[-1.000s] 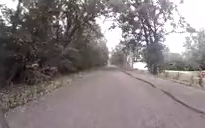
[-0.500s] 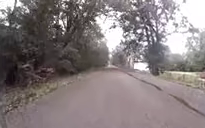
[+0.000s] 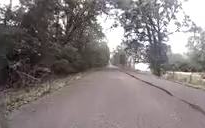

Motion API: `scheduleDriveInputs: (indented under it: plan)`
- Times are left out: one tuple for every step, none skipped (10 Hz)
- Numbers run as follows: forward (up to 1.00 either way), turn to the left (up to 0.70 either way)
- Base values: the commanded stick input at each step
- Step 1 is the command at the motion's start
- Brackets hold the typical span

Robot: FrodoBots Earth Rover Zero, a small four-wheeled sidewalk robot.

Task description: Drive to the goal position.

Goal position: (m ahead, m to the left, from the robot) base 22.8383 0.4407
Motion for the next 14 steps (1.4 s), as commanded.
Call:
scheduleDriveInputs:
  plan:
    - [0.7, -0.28]
    - [0.7, -0.34]
    - [0.7, -0.34]
    - [0.7, -0.31]
    - [0.7, -0.15]
    - [0.7, 0.0]
    - [0.7, 0.0]
    - [0.7, 0.0]
    - [0.7, 0.0]
    - [0.7, 0.0]
    - [0.7, 0.0]
    - [0.7, 0.0]
    - [0.7, 0.0]
    - [0.7, 0.0]
